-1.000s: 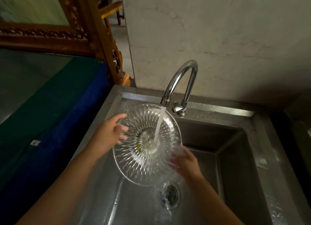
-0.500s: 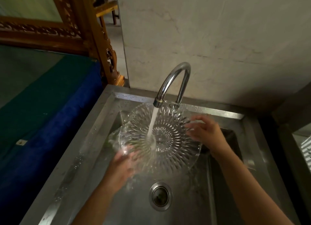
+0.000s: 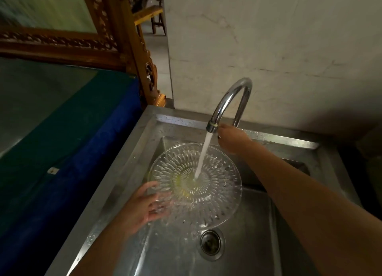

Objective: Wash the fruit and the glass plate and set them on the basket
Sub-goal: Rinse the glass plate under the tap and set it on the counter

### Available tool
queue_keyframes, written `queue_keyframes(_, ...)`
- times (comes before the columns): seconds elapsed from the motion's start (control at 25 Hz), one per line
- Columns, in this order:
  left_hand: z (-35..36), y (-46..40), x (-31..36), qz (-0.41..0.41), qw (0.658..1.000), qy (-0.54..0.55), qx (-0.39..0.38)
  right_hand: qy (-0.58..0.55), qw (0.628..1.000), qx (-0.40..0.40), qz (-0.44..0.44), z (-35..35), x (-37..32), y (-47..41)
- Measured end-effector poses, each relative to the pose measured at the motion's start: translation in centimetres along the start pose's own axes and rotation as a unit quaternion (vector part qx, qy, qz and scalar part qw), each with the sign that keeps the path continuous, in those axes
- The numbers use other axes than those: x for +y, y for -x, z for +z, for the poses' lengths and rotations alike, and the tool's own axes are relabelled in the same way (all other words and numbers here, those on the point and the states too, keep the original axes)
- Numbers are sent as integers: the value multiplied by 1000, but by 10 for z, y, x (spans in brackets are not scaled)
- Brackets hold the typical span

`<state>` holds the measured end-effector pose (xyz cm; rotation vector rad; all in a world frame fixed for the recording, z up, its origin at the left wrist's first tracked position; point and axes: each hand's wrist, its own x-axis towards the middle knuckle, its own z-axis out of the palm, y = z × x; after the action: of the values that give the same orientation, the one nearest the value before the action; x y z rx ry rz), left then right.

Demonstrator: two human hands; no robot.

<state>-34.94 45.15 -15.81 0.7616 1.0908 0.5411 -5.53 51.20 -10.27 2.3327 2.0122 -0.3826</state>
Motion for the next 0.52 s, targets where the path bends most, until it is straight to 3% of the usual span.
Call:
queue_keyframes(0.12, 0, -1, -4, -10, 1000, -7, -15, -75, 995, 67, 9, 29, 6, 27)
queue_keyframes(0.28, 4, -2, -6, -11, 1000, 0, -22, -218, 975, 27, 35, 60, 13, 63)
queue_keyframes(0.32, 4, -3, -6, -7, 1000, 3, -24, -310, 947, 21, 80, 62, 18, 70)
queue_keyframes(0.4, 4, -3, -4, 8, 1000, -2, -29, -514, 845, -13, 151, 68, 26, 91)
queue_keyframes(0.44, 3, -3, -3, 16, 999, -9, -33, -581, 796, -41, 163, 75, 27, 104)
queue_keyframes(0.52, 0, -4, 0, 36, 998, -33, -36, -643, 744, -39, 177, 91, 29, 122)
